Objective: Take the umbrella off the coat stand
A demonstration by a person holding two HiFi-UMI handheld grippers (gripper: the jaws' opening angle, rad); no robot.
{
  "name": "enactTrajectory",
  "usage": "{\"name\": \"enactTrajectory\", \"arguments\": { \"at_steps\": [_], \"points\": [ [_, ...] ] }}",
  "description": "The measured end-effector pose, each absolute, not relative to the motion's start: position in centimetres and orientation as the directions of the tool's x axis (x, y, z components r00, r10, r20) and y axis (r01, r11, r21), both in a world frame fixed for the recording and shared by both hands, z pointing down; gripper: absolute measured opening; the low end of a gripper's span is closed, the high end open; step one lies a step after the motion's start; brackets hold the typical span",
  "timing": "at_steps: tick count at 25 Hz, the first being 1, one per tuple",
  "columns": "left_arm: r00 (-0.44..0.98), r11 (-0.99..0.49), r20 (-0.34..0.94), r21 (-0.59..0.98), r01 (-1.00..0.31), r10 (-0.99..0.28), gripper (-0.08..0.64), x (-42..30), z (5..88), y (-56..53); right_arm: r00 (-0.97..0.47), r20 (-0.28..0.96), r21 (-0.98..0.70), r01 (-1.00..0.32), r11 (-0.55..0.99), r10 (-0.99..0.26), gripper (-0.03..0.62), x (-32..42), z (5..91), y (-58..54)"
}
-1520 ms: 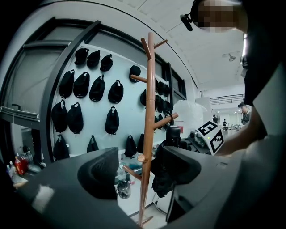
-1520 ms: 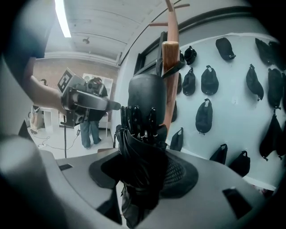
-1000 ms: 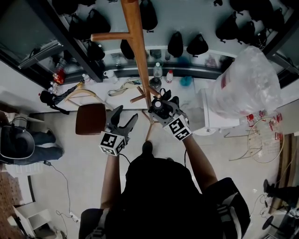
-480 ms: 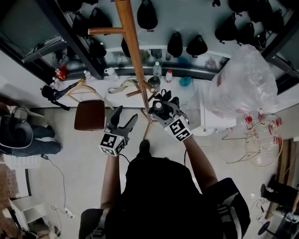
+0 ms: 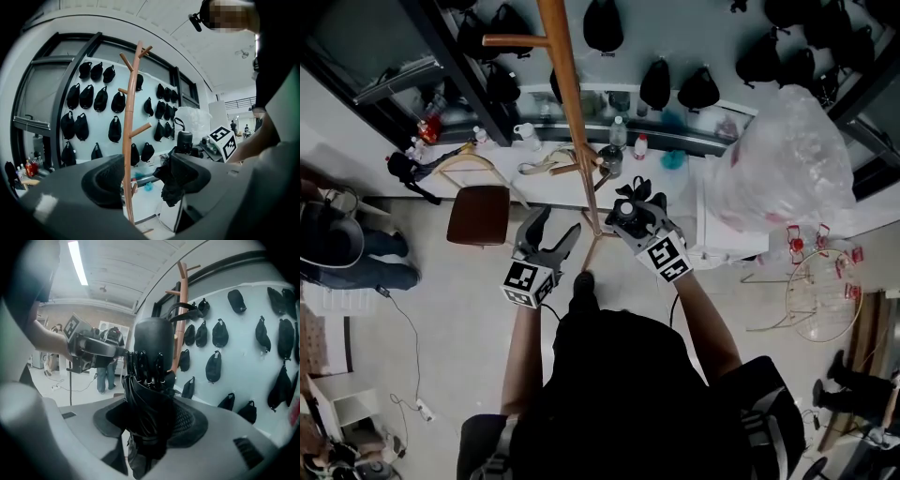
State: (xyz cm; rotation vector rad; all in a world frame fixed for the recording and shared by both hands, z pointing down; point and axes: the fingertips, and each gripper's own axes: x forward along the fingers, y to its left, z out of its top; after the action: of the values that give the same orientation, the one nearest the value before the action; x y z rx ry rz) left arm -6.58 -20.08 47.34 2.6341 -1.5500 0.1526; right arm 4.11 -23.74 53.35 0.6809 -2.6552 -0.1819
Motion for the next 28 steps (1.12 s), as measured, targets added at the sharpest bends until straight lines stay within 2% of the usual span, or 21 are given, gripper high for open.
{"name": "enactTrajectory", "arguments": {
  "at_steps": [11,28],
  "points": [
    [0.453,-0.453,0.127,0.027,-0.891,-0.882,0.296,-4.4,47.7,-16.3,-0.803,0.367,0.233,-0.409,0.882,-0.469,0.219,7.0,54.0,-20.2],
    [0.462,-0.464,0.115,0.009,-0.886,-0.879,0.296,-2.4,46.5,-12.1,-0.808,0.327,0.227,-0.436,0.871,-0.490,0.219,8.1,52.4,-16.2]
  ]
}}
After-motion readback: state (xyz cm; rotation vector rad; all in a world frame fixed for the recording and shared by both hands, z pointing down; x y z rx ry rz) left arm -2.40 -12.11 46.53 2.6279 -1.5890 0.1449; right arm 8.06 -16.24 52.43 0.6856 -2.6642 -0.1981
